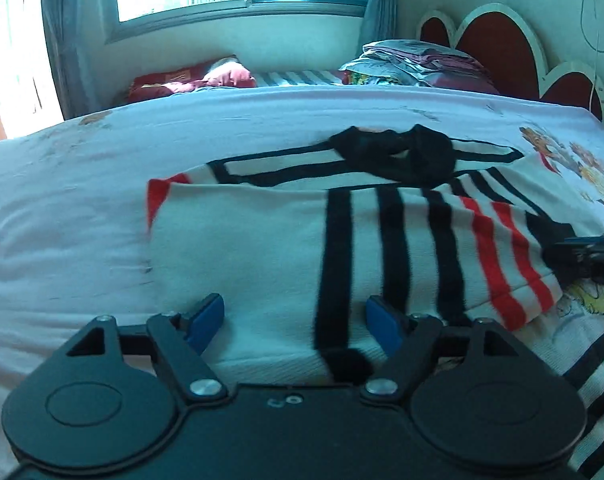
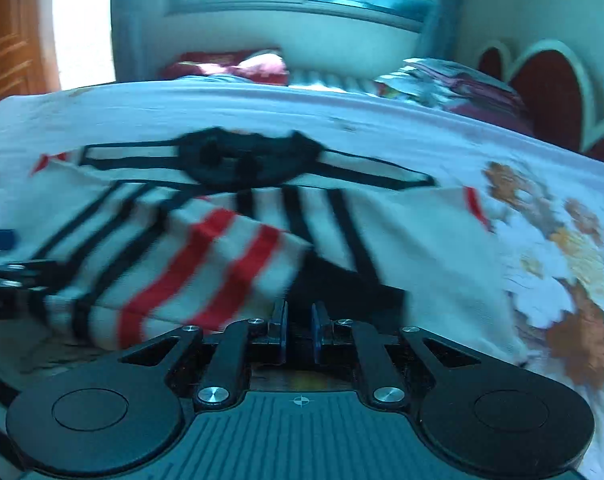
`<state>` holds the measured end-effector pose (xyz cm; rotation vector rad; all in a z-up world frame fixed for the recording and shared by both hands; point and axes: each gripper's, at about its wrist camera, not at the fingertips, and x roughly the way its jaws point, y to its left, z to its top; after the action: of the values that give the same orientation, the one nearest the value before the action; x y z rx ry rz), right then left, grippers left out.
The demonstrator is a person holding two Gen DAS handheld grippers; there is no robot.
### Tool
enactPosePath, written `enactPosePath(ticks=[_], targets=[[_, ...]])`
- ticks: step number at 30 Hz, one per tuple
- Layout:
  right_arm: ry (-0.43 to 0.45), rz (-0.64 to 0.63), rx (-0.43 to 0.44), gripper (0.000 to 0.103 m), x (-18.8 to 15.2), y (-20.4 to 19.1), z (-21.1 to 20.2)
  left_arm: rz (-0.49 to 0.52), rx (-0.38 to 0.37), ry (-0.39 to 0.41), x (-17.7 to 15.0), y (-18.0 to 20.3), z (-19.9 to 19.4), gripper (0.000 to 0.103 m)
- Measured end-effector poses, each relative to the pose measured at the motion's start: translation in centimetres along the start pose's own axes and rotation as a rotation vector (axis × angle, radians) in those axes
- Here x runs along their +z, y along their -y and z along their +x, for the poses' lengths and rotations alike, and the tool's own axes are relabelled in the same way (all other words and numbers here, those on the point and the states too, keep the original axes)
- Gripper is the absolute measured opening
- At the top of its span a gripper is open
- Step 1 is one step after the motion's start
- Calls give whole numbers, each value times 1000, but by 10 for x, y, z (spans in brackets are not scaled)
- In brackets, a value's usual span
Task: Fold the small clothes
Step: 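Smooth the folded sleeve with the right gripper while the left gripper releases the edge, then grasp the sweater hem with both grippers, rolling the tools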
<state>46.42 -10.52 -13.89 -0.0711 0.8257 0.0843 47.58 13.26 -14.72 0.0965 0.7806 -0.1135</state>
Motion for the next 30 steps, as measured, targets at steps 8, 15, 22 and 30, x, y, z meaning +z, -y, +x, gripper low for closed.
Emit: enactPosePath(ticks=[8,15,22,30], targets=[[5,-2,0,10,0,23,-3,11,49,-7,-1,0,-2,77],[-5,47,0,40,-7,26,-6,30,61,-9,-3,1,-5,77],[47,142,114,40,-11,53,-47,-26,96,17,-17,-8,-49,90],[34,164,131,40,-66,88,-95,-69,183,-36,-71,-9,-97,90]])
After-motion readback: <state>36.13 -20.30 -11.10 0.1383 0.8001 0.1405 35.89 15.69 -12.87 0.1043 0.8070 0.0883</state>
